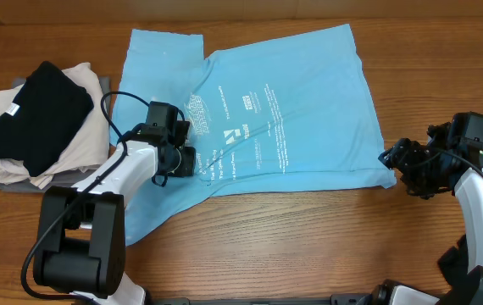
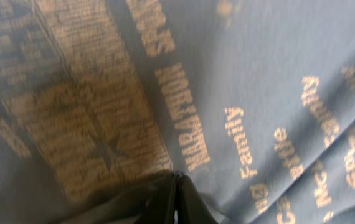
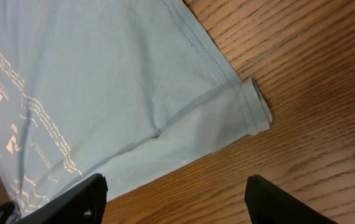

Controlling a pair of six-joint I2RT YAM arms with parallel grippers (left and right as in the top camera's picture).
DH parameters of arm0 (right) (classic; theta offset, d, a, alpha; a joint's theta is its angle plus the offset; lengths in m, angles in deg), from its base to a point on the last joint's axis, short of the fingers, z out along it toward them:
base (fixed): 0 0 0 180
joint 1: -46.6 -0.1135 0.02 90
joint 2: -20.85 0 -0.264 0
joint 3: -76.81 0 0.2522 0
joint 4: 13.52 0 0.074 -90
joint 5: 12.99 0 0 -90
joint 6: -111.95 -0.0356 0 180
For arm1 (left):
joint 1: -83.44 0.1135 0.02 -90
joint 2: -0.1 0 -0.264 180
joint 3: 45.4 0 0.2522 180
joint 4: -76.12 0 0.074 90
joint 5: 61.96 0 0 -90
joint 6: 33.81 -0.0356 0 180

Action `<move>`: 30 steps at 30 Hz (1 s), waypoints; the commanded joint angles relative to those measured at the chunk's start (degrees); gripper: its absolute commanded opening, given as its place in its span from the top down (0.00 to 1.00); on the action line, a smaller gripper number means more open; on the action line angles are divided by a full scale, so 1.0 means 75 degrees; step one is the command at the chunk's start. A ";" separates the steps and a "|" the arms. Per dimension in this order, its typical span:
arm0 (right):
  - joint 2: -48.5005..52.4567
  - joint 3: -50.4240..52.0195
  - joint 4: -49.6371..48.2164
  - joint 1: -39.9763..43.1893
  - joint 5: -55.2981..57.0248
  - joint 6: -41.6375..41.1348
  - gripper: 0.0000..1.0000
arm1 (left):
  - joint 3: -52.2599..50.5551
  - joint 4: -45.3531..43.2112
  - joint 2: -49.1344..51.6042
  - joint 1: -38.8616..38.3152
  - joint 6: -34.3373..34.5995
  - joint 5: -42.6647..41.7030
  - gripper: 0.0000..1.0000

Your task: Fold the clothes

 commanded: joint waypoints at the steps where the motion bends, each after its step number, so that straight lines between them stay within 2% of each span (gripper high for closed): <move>1: -0.0090 -0.0038 -0.0015 0.0015 -0.0041 -0.0009 0.25 | 0.0417 0.0557 -0.0122 0.0087 -0.0052 -0.0102 0.96; 9: -0.0090 -0.0038 -0.0090 0.0015 -0.0023 -0.0009 0.25 | 0.2786 0.3110 -0.0918 0.0096 -0.0058 -0.0044 0.96; 13: -0.0087 -0.0038 -0.0274 0.0015 0.0009 -0.0012 0.25 | 0.3477 0.3826 -0.1236 0.0079 -0.0055 -0.0055 0.96; 16: -0.0050 -0.0038 -0.0481 0.0015 0.0204 -0.0189 0.25 | 0.3593 0.4147 -0.1402 0.0079 -0.0058 -0.0061 0.96; 23: 0.0609 -0.0038 -0.0799 0.0003 0.0184 -0.0411 0.40 | 0.3593 0.4963 -0.1443 0.0082 0.0350 0.0918 0.96; 30: 0.1585 -0.0038 -0.0825 -0.0003 0.0146 -0.0408 0.42 | 0.3593 0.5365 -0.1443 0.0082 0.0527 0.1381 0.96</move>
